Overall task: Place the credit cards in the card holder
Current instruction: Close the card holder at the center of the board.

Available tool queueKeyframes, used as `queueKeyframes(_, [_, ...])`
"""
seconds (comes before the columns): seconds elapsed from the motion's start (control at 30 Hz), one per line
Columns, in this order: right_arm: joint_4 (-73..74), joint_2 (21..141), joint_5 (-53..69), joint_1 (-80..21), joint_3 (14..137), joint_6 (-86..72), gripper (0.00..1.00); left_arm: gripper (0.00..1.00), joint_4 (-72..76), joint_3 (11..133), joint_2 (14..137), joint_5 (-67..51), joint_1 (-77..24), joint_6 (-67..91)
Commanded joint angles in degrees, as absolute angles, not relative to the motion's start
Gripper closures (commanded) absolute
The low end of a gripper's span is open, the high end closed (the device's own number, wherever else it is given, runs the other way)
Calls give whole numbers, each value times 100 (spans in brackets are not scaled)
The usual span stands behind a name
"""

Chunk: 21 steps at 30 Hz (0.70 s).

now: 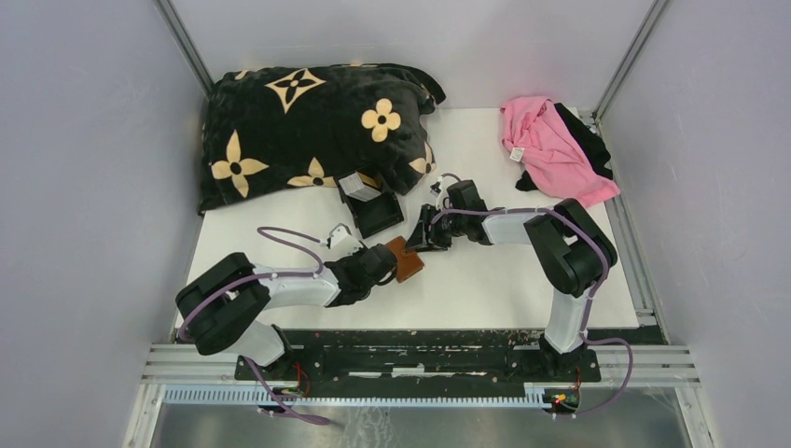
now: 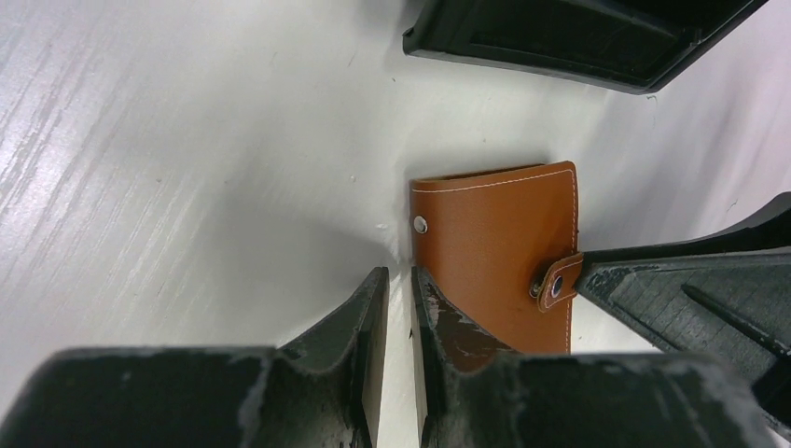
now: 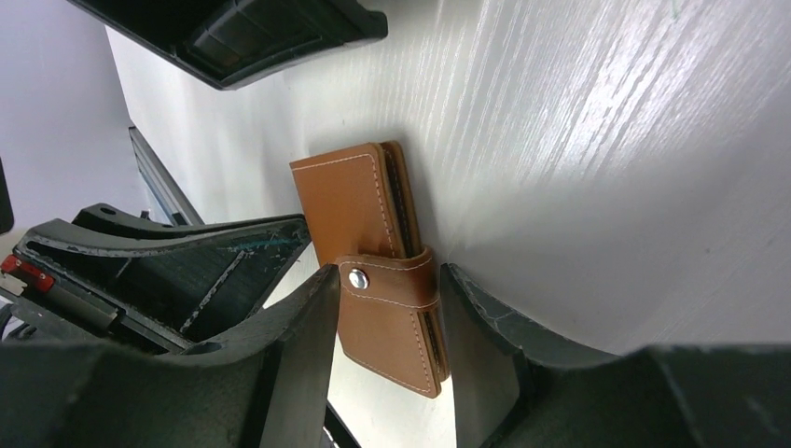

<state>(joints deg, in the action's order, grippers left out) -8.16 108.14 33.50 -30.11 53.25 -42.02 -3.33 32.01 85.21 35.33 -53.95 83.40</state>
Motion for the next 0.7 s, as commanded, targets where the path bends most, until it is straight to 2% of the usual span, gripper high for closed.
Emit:
queueKeyframes(0.0, [-722, 10708, 3223, -3065, 5125, -4072, 49, 76, -1329, 3038, 8923, 2999, -5372, 7861])
queueKeyframes(0.67, [-333, 10682, 2984, -3151, 5010, -3722, 50, 76, -1311, 3104, 9064, 2958, -5374, 7801])
